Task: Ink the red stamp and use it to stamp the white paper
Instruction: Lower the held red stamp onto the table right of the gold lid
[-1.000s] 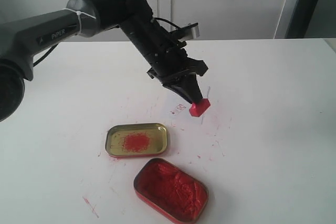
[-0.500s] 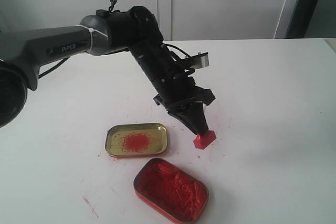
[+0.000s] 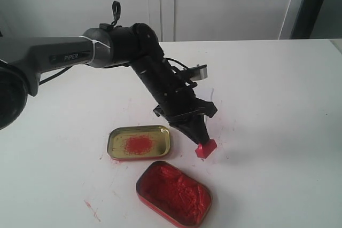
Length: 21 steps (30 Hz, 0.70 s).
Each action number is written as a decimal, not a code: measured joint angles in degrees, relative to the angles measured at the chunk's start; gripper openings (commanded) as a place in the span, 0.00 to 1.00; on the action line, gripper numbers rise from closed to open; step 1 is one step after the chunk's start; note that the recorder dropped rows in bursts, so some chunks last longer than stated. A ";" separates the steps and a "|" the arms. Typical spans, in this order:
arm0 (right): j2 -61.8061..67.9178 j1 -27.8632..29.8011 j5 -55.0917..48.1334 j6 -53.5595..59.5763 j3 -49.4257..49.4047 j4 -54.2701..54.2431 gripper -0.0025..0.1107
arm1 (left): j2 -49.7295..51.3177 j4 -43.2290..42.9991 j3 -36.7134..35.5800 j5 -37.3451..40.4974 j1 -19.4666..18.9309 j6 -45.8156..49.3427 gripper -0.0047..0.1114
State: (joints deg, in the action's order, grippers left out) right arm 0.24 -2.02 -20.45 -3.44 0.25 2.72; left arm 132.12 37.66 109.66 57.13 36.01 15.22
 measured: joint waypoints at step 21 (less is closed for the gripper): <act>0.00 0.00 0.00 0.00 0.00 0.00 0.02 | -0.02 -0.36 -2.83 -4.89 0.00 -0.11 0.04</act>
State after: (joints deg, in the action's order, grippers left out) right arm 0.24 -2.02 -20.45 -3.44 0.25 2.72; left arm 132.09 37.30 106.84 52.25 36.01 15.11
